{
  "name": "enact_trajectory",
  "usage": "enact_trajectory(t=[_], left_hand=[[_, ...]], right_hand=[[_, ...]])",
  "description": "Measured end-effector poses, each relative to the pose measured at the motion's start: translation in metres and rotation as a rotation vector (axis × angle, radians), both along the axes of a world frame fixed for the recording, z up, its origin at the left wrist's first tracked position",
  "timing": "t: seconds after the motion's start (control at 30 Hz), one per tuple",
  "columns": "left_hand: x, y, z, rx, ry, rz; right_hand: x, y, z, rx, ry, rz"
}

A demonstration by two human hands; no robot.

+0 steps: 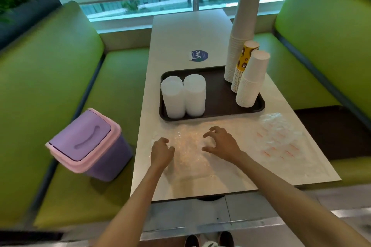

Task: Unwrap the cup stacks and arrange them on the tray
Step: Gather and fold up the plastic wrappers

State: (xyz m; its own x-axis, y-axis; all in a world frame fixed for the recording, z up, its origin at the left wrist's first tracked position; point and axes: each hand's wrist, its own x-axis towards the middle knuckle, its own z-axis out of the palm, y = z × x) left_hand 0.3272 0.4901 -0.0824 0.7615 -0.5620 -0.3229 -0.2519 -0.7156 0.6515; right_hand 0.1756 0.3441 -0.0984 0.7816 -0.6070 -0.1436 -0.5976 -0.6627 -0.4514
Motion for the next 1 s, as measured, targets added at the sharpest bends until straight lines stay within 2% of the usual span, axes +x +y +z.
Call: enact_trajectory(t=[0.1,0.4,0.53,1.0], left_hand=[[-0.002,-0.003,-0.003,0.019,0.017,0.059],[-0.017,-0.027,-0.006,0.039,0.119,0.135],[-0.022,-0.035,-0.007,-0.068,0.107,0.153],[-0.019,-0.035,0.004,-0.148,-0.22,0.009]], right_hand=[[0.002,-0.003,-0.003,-0.007,0.048,0.036],[0.002,-0.008,-0.006,0.032,0.028,0.027],[0.0,-0.015,-0.005,0.053,0.02,0.029],[-0.001,-0.041,-0.003,0.081,-0.047,-0.029]])
